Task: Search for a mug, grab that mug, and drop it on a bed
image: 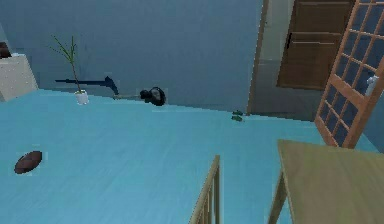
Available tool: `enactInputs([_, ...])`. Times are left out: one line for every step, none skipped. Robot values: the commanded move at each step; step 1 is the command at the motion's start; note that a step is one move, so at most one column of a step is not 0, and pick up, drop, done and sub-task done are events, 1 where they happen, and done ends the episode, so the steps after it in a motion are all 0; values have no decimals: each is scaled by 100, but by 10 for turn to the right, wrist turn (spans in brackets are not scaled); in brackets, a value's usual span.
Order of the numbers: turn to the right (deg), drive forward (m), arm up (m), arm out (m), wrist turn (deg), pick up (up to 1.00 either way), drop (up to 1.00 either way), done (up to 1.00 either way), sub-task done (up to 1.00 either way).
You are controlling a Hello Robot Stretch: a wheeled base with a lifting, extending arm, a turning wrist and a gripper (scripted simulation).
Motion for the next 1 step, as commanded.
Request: enactInputs([0, 0, 0, 0, 450, 0, 0, 0, 0])
